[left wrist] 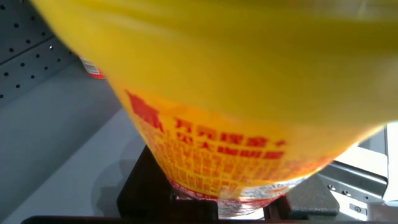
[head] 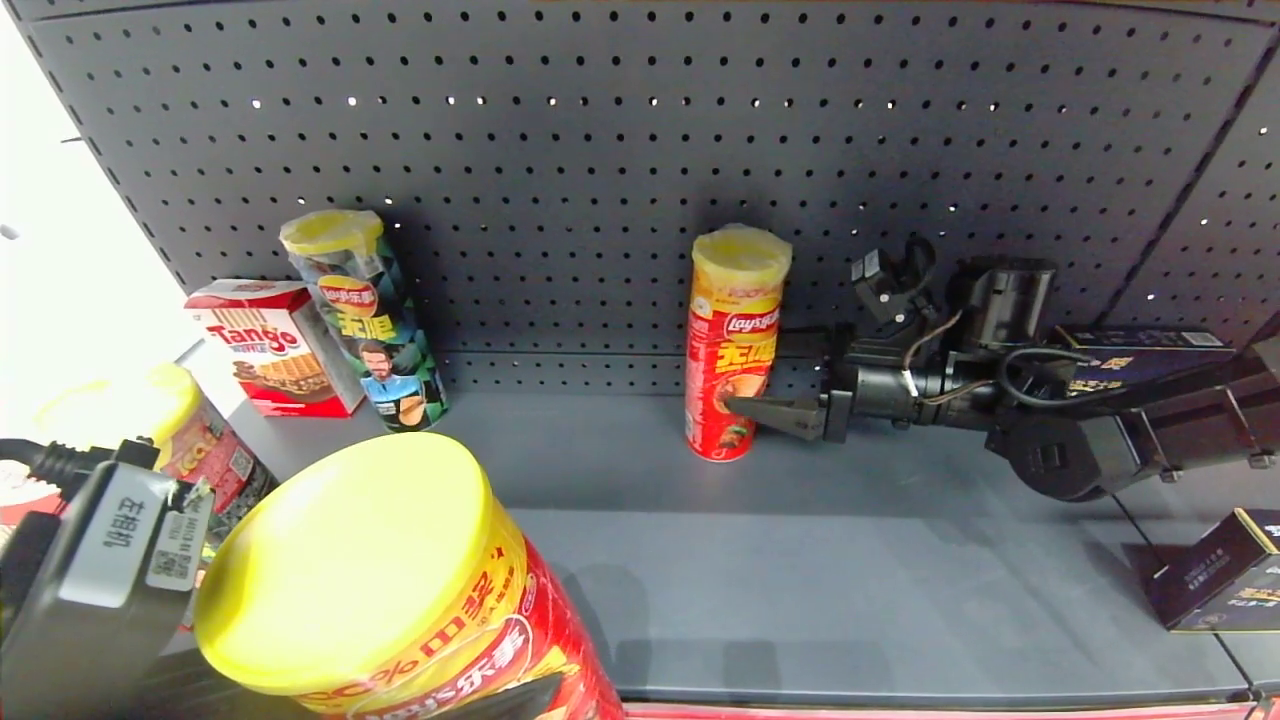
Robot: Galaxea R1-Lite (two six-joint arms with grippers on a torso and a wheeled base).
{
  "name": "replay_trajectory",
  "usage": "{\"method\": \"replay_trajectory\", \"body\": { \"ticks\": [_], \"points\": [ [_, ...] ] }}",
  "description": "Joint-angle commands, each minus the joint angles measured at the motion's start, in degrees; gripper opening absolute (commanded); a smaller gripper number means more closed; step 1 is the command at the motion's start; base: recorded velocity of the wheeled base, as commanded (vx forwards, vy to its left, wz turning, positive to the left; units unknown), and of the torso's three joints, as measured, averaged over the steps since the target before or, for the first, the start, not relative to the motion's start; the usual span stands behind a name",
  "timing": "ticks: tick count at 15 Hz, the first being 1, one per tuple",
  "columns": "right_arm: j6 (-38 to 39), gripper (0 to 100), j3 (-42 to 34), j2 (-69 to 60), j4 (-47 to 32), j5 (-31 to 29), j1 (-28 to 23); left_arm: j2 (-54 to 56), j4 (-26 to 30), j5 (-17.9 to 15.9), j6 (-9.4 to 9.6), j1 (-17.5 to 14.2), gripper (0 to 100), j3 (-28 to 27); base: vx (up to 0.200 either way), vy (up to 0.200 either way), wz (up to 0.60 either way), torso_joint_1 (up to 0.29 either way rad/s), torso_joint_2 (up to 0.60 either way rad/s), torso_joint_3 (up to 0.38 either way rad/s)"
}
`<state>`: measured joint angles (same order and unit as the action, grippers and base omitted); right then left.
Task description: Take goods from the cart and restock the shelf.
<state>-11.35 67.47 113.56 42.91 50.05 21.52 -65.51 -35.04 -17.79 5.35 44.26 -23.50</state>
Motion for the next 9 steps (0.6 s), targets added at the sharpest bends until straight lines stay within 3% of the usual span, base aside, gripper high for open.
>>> {"method": "replay_trajectory", "body": {
  "ticks": [1,9],
  "points": [
    [0.0,100,0.1,1.6,0.1,0.1,0.3,-0.1,0.0,0.0,0.01,-0.1,0,0.0,0.0,0.0,0.0,0.0,0.0,0.0],
    [0.1,100,6.7,8.0,1.0,-0.3,2.0,0.1,-0.1,0.1,-0.69,-1.5,0,-0.1,0.0,0.0,0.0,0.0,0.0,0.0]
  ]
}}
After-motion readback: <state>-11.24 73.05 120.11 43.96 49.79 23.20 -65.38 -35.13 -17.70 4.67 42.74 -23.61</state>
